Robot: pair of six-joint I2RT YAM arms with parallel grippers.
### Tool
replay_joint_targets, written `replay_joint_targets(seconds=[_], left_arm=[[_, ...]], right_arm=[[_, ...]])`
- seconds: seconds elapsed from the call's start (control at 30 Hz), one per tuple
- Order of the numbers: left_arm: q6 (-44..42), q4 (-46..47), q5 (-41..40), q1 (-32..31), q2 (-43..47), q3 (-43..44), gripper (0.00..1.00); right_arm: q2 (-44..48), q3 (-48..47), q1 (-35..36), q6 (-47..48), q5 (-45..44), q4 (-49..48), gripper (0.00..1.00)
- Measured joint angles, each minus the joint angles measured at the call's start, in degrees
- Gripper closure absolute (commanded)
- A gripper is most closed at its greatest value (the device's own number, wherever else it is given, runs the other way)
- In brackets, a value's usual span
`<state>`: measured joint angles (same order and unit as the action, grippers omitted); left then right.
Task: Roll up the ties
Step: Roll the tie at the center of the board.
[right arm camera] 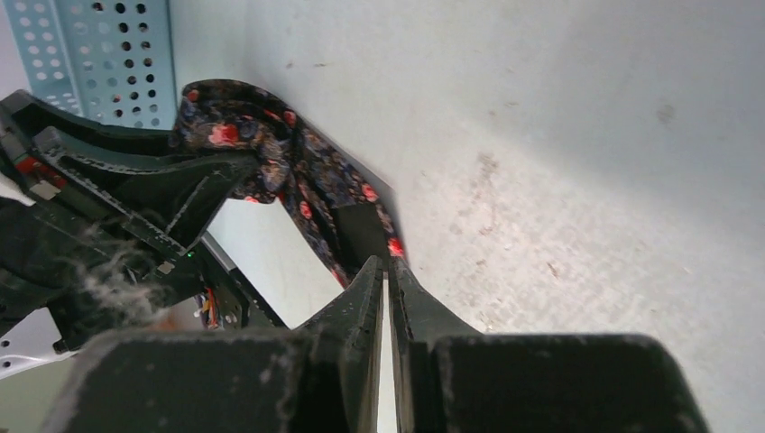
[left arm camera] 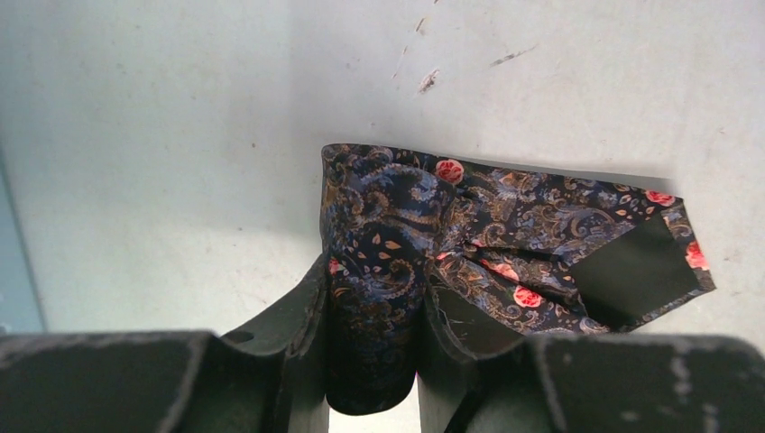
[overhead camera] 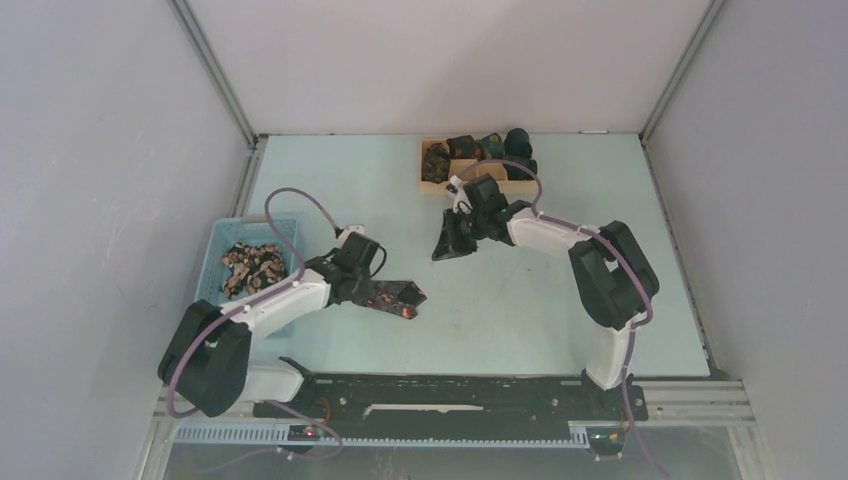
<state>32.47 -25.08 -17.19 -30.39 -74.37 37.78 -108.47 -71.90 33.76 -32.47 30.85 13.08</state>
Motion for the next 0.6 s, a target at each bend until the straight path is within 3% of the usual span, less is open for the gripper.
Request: replay_joint_targets(seconds=[0.6], left_arm=[[2.1,-10.58,-19.15,-12.31,-9.22,7.34,0.93]], right_arm=[[1.75,1.38,-2.05,2.34,-1.29,4.02,0.92]])
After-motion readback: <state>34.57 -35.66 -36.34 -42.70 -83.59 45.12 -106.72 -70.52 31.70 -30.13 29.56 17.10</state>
